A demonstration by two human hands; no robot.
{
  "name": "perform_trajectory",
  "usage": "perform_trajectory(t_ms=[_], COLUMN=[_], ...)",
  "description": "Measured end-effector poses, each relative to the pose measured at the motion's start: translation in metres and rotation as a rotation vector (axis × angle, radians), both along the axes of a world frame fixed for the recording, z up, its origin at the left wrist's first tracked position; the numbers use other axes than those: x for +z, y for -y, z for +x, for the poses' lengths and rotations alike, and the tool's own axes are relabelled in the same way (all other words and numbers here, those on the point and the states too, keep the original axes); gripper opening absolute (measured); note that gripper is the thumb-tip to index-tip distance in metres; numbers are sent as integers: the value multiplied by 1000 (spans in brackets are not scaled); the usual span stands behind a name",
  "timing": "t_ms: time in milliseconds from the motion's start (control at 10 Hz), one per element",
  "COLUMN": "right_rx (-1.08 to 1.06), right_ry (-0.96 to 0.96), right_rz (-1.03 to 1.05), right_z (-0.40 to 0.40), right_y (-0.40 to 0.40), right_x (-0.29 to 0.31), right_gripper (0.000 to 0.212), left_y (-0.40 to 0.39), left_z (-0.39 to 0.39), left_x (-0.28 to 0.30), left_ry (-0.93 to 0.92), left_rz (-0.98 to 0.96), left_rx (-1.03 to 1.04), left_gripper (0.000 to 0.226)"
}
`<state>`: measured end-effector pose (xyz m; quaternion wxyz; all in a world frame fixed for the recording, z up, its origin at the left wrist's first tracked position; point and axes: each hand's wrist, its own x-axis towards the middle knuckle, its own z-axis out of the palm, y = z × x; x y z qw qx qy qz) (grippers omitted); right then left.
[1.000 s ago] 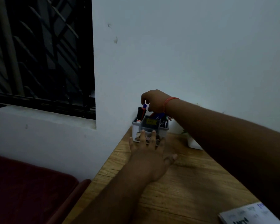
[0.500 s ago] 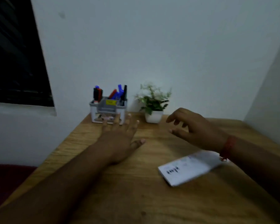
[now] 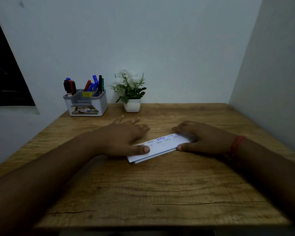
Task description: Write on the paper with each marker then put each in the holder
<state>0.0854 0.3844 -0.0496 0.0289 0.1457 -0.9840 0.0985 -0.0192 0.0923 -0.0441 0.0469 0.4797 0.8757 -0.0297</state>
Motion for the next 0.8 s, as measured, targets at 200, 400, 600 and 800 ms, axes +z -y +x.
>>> perform_trajectory(t_ms=[200,400,600,800], right_rx=[-129,-177,-175,-225], right_ry=[8,30,41,-213], right_rz=[35,78,12,-164], right_z=[2,2,3,5], right_y=[-2,-2,-3,-2], right_x=[-2,0,3,16], right_gripper=[61,61,67,67], left_y=[2,3,5,5], left_z=[-4,-8,-7,-4], left_x=[-11,-19,-18,-12], left_ry=[-29,-29,-14,-116], left_rz=[83,157,178,183], left_rx=[42,76,62,127], left_gripper=[86,79,76,89])
